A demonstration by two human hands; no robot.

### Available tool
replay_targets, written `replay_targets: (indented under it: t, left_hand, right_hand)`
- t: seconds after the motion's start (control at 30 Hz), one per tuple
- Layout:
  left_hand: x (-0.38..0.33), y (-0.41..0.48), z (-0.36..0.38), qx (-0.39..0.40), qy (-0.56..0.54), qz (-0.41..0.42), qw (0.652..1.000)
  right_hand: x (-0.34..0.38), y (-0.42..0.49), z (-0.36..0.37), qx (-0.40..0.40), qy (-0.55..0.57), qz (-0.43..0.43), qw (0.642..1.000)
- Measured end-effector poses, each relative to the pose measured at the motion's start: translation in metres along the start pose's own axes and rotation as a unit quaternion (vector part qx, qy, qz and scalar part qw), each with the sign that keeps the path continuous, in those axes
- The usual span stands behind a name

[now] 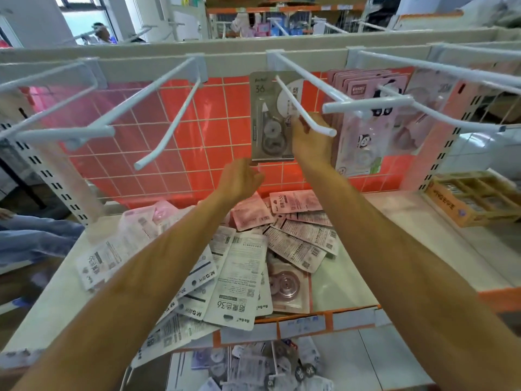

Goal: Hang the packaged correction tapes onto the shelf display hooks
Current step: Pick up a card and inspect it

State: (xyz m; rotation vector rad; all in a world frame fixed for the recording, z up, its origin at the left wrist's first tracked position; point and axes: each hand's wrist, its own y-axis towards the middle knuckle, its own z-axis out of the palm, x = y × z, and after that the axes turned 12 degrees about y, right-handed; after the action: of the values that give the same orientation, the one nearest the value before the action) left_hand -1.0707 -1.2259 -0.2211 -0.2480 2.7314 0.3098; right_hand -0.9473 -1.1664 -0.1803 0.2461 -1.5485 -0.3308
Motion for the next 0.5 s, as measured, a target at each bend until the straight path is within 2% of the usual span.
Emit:
replay_targets:
  t: [0.1,0.3,0.4,0.5]
  left_hand:
    - [-0.001,-0.016,0.014,0.029,0.028,-0.002,0.999]
    - [-0.01,-0.04,0.043,0.049,0.108,0.079,0.99]
    - [-0.02,-0.046,0.058,0.076,0.131,0.1,0.983]
    - [-0.029,-0.05,0.073,0.116,0.166,0.085,0.976]
  right_hand:
    - [-0.023,-0.028,-0.011,0.027,-0.024,0.029,0.999]
    - [-0.067,-0.066,-0.038,0.083,-0.13,0.091,0.984]
    - [-0.085,-0.075,-0.053,0.136,-0.21,0.119,0.961]
    - [-0.098,-0.082,-0.067,0.176,-0.261,0.131,0.94]
